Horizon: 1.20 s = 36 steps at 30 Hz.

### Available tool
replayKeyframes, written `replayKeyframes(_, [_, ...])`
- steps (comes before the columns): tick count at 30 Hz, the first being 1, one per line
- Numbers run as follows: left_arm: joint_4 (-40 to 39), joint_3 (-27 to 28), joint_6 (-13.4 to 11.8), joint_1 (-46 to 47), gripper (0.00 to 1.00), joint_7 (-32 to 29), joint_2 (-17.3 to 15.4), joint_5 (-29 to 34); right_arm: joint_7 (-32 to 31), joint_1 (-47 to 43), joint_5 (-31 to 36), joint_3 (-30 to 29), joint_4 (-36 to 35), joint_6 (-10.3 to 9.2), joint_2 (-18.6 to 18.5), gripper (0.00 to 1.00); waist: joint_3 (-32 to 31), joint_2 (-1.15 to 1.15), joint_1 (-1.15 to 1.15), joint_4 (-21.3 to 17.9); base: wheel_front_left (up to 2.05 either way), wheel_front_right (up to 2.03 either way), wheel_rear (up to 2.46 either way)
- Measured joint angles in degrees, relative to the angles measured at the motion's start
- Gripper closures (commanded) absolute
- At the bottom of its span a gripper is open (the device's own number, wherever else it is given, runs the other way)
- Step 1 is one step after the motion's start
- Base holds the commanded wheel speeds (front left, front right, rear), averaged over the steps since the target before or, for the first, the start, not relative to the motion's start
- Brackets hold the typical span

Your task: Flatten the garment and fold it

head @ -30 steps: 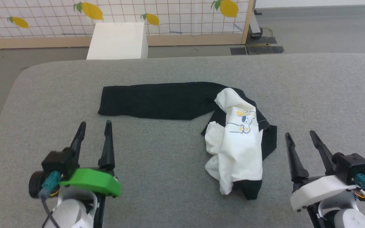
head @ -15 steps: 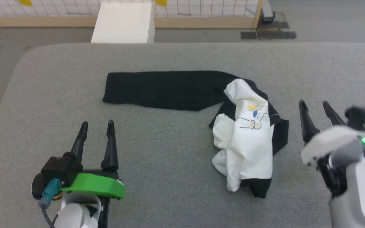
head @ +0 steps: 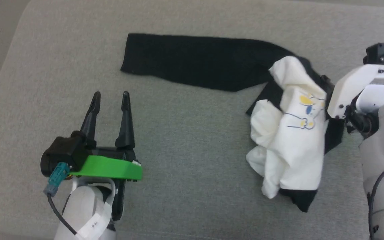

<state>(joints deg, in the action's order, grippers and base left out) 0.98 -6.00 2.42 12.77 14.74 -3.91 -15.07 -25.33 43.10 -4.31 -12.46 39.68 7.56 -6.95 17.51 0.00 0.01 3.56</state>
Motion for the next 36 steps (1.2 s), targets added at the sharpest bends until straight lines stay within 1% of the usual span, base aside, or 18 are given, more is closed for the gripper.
replayKeyframes(5, [0.47, 0.1, 0.55, 0.98, 0.0, 0.0, 0.45, 0.4, -6.51, 2.41, 1.85, 0.75, 4.54, -0.02, -1.38, 0.0, 2.83, 0.0, 0.0, 2.55, 0.0, 0.0, 0.0])
replayKeyframes(6, [0.59, 0.14, 0.56, 0.99, 0.0, 0.0, 0.53, 0.4, -7.93, 3.19, 1.83, 1.0, 4.77, -0.01, -1.8, 0.22, 3.22, 0.0, 0.0, 3.09, 0.0, 0.0, 0.0])
replayKeyframes(7, [0.83, 0.23, 0.57, 0.99, 0.0, 0.0, 0.54, 0.41, -9.23, 3.94, 1.79, 1.46, 4.92, -0.02, -2.36, 0.66, 3.55, 0.0, 0.0, 3.62, 0.0, 0.0, 0.0])
replayKeyframes(8, [1.16, 0.3, 0.62, 0.98, 0.0, -0.01, 0.57, 0.45, -10.1, 4.14, 1.65, 2.11, 4.92, -0.02, -2.68, 0.92, 3.75, 0.0, 0.0, 4.09, 0.0, 0.0, 0.0])
replayKeyframes(9, [1.43, 0.36, 0.62, 0.93, 0.0, -0.01, 0.58, 0.48, -10.57, 4.1, 1.31, 2.52, 4.91, -0.01, -2.96, 1.0, 3.82, 0.0, 0.0, 4.41, 0.0, 0.0, 0.0])
replayKeyframes(11, [2.16, 0.53, 0.64, 0.68, 0.0, -0.01, 0.62, 0.57, -10.89, 3.74, 0.03, 3.7, 4.53, -0.01, -3.21, 1.0, 3.46, 0.0, 0.0, 4.86, 0.0, 0.0, 0.0])
replayKeyframes(13, [2.57, 0.67, 1.03, 0.35, 0.0, 0.0, 0.65, 0.83, -9.81, 2.3, -1.37, 4.55, 3.42, -0.02, -3.14, 1.0, 2.76, 0.0, 0.0, 5.1, 0.0, 0.0, 0.0])
replayKeyframes(14, [3.22, 0.77, 1.09, -0.04, 0.0, -0.01, 0.68, 1.41, -7.8, 0.06, -2.58, 5.26, 1.75, -0.01, -3.27, 1.0, 1.79, 0.0, 0.0, 5.24, 0.0, 0.0, 0.0])
replayKeyframes(17, [4.53, 0.76, 1.32, -1.19, 0.0, -0.01, 0.7, 1.76, -2.98, -4.08, -3.12, 6.02, -3.02, -0.01, -2.96, 1.0, -0.24, 0.0, 0.0, 5.26, 0.0, 0.0, 0.0])
replayKeyframes(18, [4.71, 0.9, 1.38, -1.75, 0.0, 0.0, 0.73, 1.76, -1.35, -5.3, -4.2, 5.88, -5.61, -0.01, -1.97, 1.0, -1.1, 0.0, 0.0, 5.2, 0.0, 0.0, 0.0])
replayKeyframes(21, [5.1, 1.64, 1.38, -3.52, 0.0, -0.01, 0.74, 1.75, 0.94, -8.2, -6.3, 9.17, -15.77, -0.01, 0.56, 1.0, -3.84, 0.0, 0.0, 4.71, 0.0, 0.0, 0.0])
replayKeyframes(24, [5.37, 1.99, 1.38, -4.92, 0.0, 0.0, 0.74, 1.75, 0.04, -12.52, -7.88, 15.93, -28.02, -0.01, 2.38, 1.0, -6.74, 0.0, 0.0, 3.98, 0.0, 0.0, 0.0])
replayKeyframes(26, [5.34, 2.19, 1.4, -5.24, 0.0, 0.0, 0.75, 1.75, -1.68, -15.57, -8.08, 20.4, -34.67, -0.01, 2.66, 1.0, -8.3, 0.0, 0.0, 3.54, 0.0, 0.0, 0.0])
replayKeyframes(29, [5.34, 2.4, 1.54, -5.59, 0.0, 0.0, 0.76, 1.75, -4.93, -20.3, -8.94, 27.75, -41.46, -0.01, 2.94, 1.0, -10.38, 0.0, 0.0, 2.9, 0.0, 0.0, 0.0])
replayKeyframes(32, [5.35, 2.53, 1.56, -5.7, 0.0, 0.0, 0.76, 1.76, -7.55, -24.58, -9.89, 34.71, -43.85, -0.01, 3.34, 1.0, -11.83, 0.0, -0.01, 2.36, 0.0, 0.0, 0.0])
replayKeyframes(36, [5.33, 2.65, 1.63, -5.72, 0.0, 0.0, 0.77, 1.76, -10.4, -30.11, -12.14, 42.23, -42.11, -0.01, 3.56, 1.0, -12.8, 0.0, 0.0, 2.01, 0.0, 0.0, 0.0])
